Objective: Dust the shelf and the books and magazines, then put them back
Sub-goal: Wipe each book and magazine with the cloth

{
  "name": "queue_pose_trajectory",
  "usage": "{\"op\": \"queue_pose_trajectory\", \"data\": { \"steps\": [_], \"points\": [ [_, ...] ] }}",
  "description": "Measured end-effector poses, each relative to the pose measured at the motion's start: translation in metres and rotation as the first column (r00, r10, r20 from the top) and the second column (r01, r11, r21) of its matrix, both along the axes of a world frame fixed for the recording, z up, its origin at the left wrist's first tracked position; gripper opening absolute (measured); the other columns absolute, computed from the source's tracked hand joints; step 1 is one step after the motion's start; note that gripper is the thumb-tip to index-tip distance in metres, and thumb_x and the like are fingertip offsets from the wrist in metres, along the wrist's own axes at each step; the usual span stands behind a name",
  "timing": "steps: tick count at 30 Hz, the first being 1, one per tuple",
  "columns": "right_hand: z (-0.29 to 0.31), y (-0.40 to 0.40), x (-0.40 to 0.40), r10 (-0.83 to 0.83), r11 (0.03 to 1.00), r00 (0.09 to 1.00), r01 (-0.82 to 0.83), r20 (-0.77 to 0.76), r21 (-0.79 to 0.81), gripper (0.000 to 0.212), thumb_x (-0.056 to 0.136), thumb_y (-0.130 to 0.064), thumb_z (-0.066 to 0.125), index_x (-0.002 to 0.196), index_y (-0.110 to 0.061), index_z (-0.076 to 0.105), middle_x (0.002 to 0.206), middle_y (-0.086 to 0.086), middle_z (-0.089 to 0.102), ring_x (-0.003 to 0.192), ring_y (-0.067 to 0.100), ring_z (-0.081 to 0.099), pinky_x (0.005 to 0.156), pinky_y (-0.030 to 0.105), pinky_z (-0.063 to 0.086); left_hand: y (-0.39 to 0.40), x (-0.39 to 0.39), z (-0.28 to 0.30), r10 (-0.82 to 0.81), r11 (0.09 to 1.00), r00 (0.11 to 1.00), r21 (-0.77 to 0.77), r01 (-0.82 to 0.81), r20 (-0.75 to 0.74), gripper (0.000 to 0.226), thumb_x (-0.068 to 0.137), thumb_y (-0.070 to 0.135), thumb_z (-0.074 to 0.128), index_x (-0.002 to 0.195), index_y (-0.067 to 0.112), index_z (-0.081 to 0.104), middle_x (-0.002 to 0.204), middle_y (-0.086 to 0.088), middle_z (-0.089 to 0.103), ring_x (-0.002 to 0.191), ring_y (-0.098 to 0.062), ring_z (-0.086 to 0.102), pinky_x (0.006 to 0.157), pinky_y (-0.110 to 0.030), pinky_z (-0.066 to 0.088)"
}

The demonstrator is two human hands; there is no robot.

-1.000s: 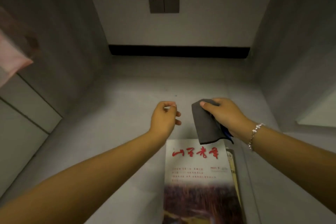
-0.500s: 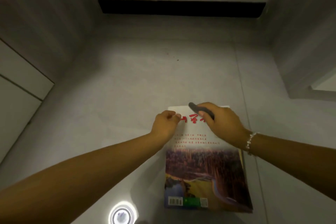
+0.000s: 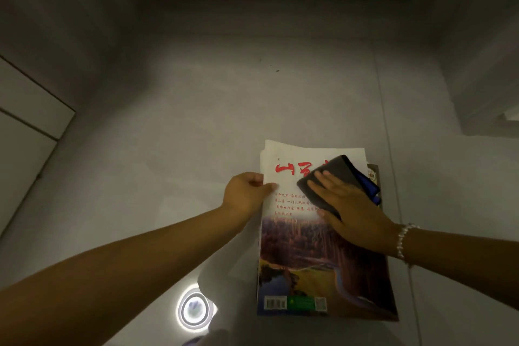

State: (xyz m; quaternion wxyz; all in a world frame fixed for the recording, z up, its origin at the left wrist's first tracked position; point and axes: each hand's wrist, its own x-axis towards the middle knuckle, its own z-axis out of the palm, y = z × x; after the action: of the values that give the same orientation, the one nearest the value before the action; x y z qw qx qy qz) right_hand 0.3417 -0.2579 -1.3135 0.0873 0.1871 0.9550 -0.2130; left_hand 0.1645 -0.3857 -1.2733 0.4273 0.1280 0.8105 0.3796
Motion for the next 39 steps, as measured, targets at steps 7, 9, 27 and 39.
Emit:
{"op": "queue_pose_trajectory", "data": {
  "steps": [7,9,27,39],
  "points": [
    [-0.008,0.017,-0.011,-0.141,0.989,0.989,0.143,-0.053,0.03,0.069,0.089,-0.049,0.025,0.15,-0.021,0.011,0.152,-0.01,-0.003,0.14,0.004,-0.009,0.112,0.023,-0.006,0.004,0.009,-0.012,0.107,0.992,0.909,0.015,-0.124,0.402,0.028,0.096,0.02,0.053,0.121,0.009,0.06,0.12,-0.009,0.066,0.098,-0.028,0.066,0.082,-0.044,0.055],
    [-0.01,0.025,-0.021,-0.189,0.98,0.98,0.192,-0.061,0.047,0.066,0.09,-0.044,0.022,0.15,-0.017,0.015,0.156,-0.003,0.005,0.144,0.011,-0.002,0.111,0.022,-0.007,0.005,0.008,-0.017,0.138,0.986,0.88,0.021,-0.166,0.455,0.026,0.097,0.02,0.052,0.119,0.009,0.06,0.119,-0.009,0.066,0.101,-0.029,0.066,0.086,-0.047,0.054],
    [-0.004,0.013,-0.089,0.029,0.999,0.996,-0.032,-0.081,-0.041,0.051,0.103,-0.033,0.02,0.151,-0.021,0.008,0.158,-0.003,0.005,0.144,0.009,-0.005,0.113,0.025,-0.008,0.006,-0.01,-0.03,-0.011,0.992,0.828,0.112,-0.062,0.561,0.027,0.098,0.008,0.047,0.122,0.001,0.057,0.116,-0.016,0.066,0.1,-0.028,0.067,0.088,-0.042,0.055],
    [-0.011,0.027,-0.08,0.209,0.978,0.977,-0.208,-0.029,0.034,0.057,0.092,-0.054,-0.003,0.145,-0.033,-0.003,0.153,-0.013,-0.006,0.141,0.005,-0.013,0.11,0.021,-0.017,0.005,-0.009,-0.03,0.007,0.979,0.775,0.154,-0.135,0.632,0.029,0.097,0.005,0.047,0.125,-0.001,0.054,0.117,-0.019,0.064,0.095,-0.027,0.066,0.076,-0.032,0.059]
  ]
}}
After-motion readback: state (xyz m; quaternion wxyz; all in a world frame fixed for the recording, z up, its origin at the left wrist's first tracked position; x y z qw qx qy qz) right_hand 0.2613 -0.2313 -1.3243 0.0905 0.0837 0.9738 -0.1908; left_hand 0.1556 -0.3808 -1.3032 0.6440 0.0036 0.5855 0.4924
